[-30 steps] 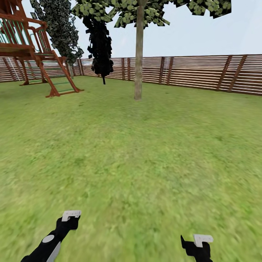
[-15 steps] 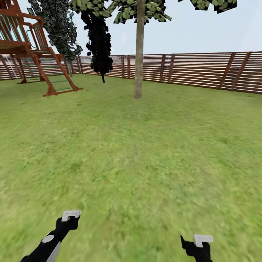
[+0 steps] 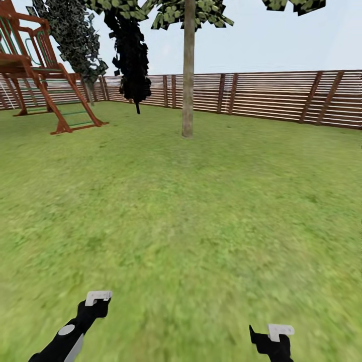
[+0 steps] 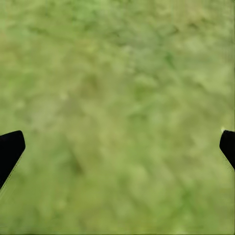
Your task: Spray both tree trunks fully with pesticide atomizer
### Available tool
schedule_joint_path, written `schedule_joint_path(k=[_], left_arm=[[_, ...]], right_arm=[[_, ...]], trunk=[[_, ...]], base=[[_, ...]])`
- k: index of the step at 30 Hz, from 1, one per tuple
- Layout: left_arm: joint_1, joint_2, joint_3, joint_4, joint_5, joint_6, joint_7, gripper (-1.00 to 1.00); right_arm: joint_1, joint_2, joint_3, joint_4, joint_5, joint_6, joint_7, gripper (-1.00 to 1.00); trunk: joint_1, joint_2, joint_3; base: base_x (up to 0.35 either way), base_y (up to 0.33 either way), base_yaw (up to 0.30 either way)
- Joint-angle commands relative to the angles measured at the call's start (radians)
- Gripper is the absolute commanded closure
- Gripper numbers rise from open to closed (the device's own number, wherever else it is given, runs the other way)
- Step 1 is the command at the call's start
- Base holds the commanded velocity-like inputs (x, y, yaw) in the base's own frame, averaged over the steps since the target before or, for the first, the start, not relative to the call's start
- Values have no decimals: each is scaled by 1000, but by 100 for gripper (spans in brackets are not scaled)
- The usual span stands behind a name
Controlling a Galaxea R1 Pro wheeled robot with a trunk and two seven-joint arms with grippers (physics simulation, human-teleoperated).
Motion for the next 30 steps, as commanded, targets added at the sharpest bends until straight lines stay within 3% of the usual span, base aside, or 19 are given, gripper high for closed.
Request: schedule_joint_path(k=[1, 30], left_arm=[[-1, -1, 6, 1, 3, -2, -10, 100], [-1, 0, 3, 0, 5, 0, -11, 100]], right_arm=[[-1, 0, -8, 1, 6, -4, 4, -100], [-1, 2, -8, 2, 6, -4, 4, -100]], trunk=[[0, 0, -1], [0, 0, -2]], base=[[339, 0, -40], [339, 0, -2]])
